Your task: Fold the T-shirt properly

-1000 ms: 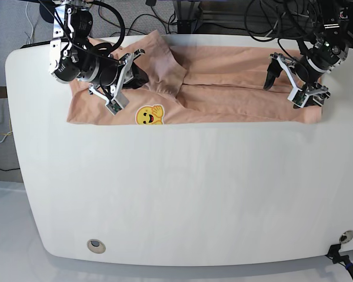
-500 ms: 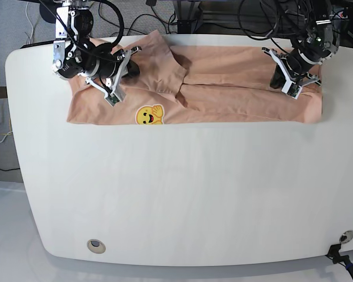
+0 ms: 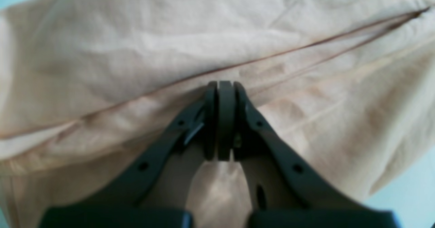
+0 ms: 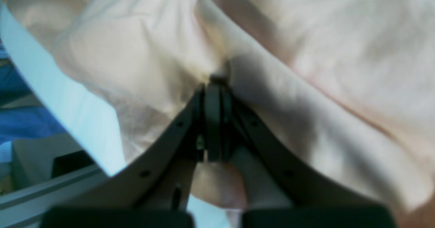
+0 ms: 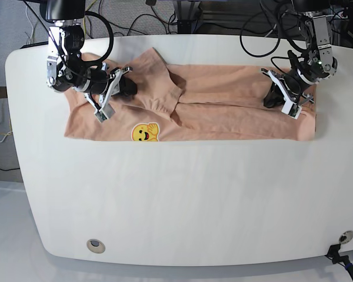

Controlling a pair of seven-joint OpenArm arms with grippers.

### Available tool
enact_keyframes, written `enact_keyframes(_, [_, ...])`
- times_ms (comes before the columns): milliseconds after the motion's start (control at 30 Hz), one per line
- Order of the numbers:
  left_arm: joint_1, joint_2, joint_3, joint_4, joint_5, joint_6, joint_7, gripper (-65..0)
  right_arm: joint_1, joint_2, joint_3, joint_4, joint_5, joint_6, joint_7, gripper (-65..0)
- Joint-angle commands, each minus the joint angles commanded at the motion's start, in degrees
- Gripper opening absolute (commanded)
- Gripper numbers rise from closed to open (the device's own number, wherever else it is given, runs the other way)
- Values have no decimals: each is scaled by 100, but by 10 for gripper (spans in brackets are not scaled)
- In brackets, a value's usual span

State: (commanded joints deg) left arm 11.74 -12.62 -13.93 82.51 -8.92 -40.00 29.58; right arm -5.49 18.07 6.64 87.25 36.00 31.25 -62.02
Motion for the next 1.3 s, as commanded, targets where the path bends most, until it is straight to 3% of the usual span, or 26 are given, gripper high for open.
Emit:
enact_keyframes(200, [-255, 0, 18, -18, 0, 0, 0, -650, 202, 18, -9, -18, 0, 0, 0, -650])
enact_keyframes(367, [-334, -141, -35, 624, -26, 0, 35, -650, 220, 0, -9, -18, 0, 0, 0, -650])
enact_keyframes(500, [-369, -211, -484, 993, -44, 0, 466, -650, 220, 0, -9, -18, 0, 0, 0, -650])
enact_keyframes(633, [-369, -211, -1345, 1152, -545, 0, 721, -310, 220, 0, -9, -18, 0, 0, 0, -650])
enact_keyframes(700, [-369, -264, -1776, 1108, -976, 0, 1002, -199, 220, 0, -9, -18, 0, 0, 0, -650])
enact_keyframes(733, [-369, -360, -1978, 1099, -1204, 0, 1169, -181, 220, 0, -9, -18, 0, 0, 0, -650])
enact_keyframes(900, [-369, -703, -2356, 624, -2365, 0, 1644, -181, 220, -18, -9, -18, 0, 0, 0, -650])
enact_keyframes(1000, [-369, -862, -2400, 211, -2796, 0, 1776, -179, 220, -18, -9, -18, 0, 0, 0, -650])
enact_keyframes(1300, [-369, -905, -1969, -202, -2971, 0, 1776, -174, 220, -18, -9, -18, 0, 0, 0, -650])
